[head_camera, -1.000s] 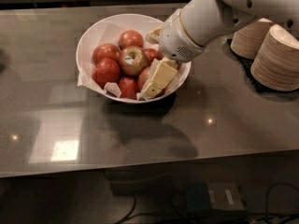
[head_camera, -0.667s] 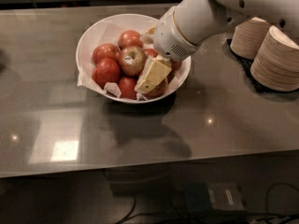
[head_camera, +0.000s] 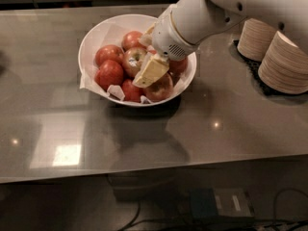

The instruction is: Pick apple from white bowl

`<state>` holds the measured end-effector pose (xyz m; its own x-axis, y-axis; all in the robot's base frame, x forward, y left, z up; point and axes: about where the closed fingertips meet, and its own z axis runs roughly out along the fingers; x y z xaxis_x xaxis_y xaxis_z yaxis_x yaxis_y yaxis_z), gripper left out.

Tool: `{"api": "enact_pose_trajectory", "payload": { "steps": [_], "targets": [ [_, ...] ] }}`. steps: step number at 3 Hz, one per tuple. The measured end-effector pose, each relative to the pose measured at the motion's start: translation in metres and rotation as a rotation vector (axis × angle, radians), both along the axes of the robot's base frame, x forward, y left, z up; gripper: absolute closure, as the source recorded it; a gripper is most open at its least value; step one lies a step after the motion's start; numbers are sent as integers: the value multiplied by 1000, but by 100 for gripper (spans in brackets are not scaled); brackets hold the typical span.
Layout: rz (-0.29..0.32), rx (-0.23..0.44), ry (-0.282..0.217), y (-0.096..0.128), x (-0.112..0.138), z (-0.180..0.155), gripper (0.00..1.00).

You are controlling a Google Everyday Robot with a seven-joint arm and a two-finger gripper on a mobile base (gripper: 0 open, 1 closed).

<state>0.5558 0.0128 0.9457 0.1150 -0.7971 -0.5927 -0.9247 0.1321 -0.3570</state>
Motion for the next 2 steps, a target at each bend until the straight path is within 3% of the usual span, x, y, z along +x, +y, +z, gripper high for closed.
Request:
{"api": "enact_pose_trajectory", "payload": {
  "steps": [2],
  "targets": [
    [-41, 8, -22, 10, 16, -5, 36]
  ]
}}
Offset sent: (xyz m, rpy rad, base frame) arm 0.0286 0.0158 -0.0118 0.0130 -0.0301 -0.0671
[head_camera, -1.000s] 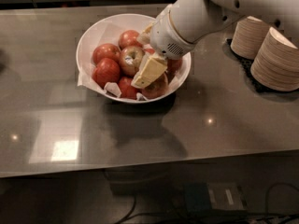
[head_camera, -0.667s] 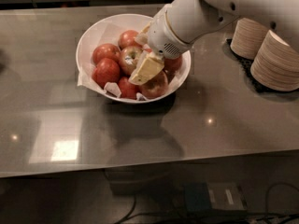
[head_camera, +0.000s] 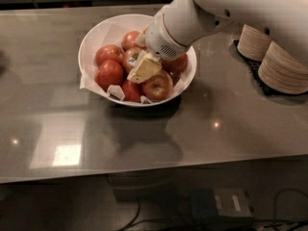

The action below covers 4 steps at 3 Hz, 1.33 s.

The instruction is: Pick apple from white bowl

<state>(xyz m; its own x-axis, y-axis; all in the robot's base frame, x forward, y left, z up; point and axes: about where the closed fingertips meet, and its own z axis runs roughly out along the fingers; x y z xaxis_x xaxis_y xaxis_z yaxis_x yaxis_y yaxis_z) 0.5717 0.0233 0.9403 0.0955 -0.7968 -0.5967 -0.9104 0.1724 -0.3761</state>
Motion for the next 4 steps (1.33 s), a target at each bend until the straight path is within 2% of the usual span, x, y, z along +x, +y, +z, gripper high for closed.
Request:
{"api": "enact_pose_trajectory", "payload": {
  "steps": [3, 4],
  "targets": [
    [-46, -10, 14, 6, 21, -23, 35],
    [-47, -10, 15, 6, 22, -21, 54]
  ]
}}
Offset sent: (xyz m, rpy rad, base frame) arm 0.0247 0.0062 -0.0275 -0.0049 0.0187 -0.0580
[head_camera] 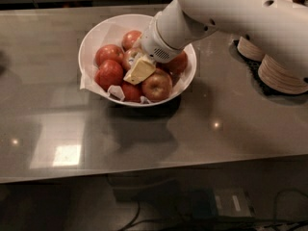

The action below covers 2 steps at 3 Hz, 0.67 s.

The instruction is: Pick apple from white bowl

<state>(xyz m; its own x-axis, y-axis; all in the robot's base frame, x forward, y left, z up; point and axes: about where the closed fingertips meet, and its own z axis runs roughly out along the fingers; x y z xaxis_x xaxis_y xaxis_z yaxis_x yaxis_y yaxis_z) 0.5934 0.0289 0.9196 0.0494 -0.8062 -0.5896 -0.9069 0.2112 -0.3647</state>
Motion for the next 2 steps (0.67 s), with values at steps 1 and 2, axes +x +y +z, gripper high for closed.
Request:
{"api": "enact_pose_trajectory", "payload": {
  "steps": [1, 2],
  "targets": [
    [0, 0, 0, 0, 0, 0, 77],
    [0, 2, -2, 0, -1, 1, 99]
  ]
}}
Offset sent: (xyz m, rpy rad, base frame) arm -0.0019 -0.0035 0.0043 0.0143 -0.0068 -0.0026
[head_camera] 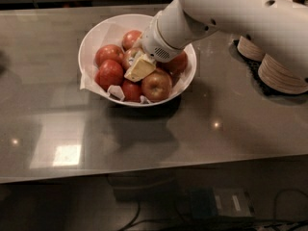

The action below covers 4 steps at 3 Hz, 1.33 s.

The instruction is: Pick apple from white bowl

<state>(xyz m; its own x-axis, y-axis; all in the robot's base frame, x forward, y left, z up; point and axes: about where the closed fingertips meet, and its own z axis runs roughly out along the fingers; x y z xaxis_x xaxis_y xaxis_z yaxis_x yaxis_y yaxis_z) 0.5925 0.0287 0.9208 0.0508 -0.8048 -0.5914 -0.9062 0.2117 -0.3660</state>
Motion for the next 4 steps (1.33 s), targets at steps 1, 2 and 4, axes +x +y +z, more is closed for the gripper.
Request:
{"api": "enact_pose_trajectory", "payload": {
  "steps": [1, 2, 4],
  "targets": [
    [1, 23, -5, -2, -4, 7, 100],
    [5, 76, -14, -8, -5, 24, 100],
    [-4, 212, -45, -31, 1, 63, 100]
  ]
}}
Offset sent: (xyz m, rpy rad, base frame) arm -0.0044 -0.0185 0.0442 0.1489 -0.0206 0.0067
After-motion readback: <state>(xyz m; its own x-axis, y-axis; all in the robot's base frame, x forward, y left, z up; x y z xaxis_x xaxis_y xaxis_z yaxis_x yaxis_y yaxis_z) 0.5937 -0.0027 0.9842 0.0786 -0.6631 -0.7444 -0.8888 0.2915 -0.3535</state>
